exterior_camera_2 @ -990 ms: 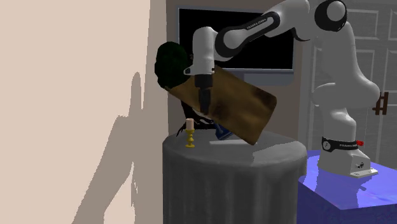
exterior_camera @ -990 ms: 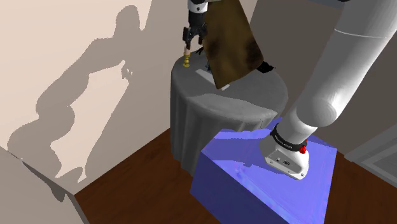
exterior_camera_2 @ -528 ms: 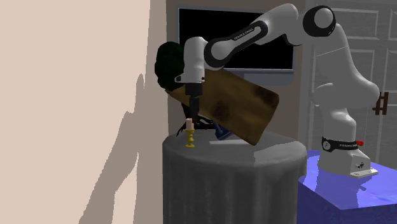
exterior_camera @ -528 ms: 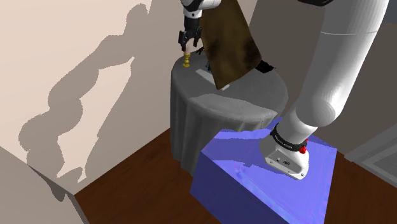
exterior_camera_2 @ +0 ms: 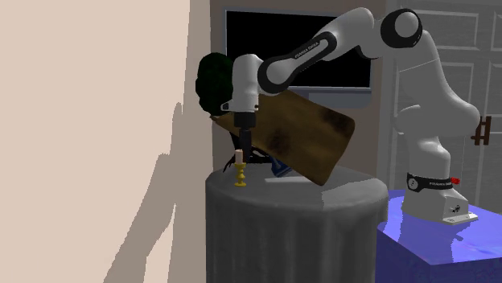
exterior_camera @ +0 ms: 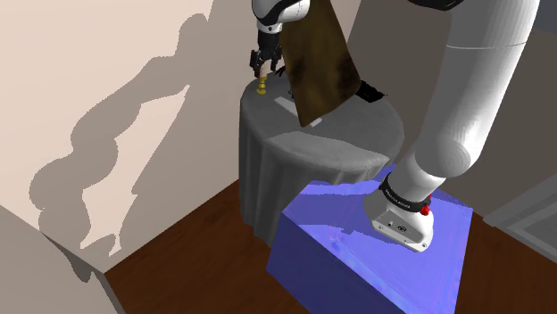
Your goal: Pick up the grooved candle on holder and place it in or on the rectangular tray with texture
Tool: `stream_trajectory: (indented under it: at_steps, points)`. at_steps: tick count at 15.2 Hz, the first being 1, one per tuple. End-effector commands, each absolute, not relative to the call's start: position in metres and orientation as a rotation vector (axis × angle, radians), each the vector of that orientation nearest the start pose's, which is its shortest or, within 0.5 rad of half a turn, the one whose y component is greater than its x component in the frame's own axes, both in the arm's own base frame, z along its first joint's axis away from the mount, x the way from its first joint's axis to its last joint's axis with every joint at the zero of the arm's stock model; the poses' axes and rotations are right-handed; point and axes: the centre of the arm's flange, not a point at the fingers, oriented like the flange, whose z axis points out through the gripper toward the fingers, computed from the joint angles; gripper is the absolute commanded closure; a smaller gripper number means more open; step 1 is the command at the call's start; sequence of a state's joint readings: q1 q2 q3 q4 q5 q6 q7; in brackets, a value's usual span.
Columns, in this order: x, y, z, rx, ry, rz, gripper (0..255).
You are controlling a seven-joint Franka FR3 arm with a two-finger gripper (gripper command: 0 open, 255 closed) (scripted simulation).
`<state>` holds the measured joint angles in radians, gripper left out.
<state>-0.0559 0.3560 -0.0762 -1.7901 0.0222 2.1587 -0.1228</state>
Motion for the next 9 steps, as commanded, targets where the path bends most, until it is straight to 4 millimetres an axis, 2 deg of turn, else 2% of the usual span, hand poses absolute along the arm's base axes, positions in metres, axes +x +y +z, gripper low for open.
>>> stream_trajectory:
  at_steps: [1, 3, 4, 9]
  points:
    - [0.6384, -0.0813, 0.3540, -3.151, 0.029, -0.016, 0]
    - [0.6384, -0.0813, 0.3540, -3.151, 0.029, -0.016, 0]
    - [0.6385, -0.0813, 0.3540, -3.151, 0.029, -0.016, 255]
    - [0.6381, -0.0813, 0.3540, -3.151, 0.029, -0.016, 255]
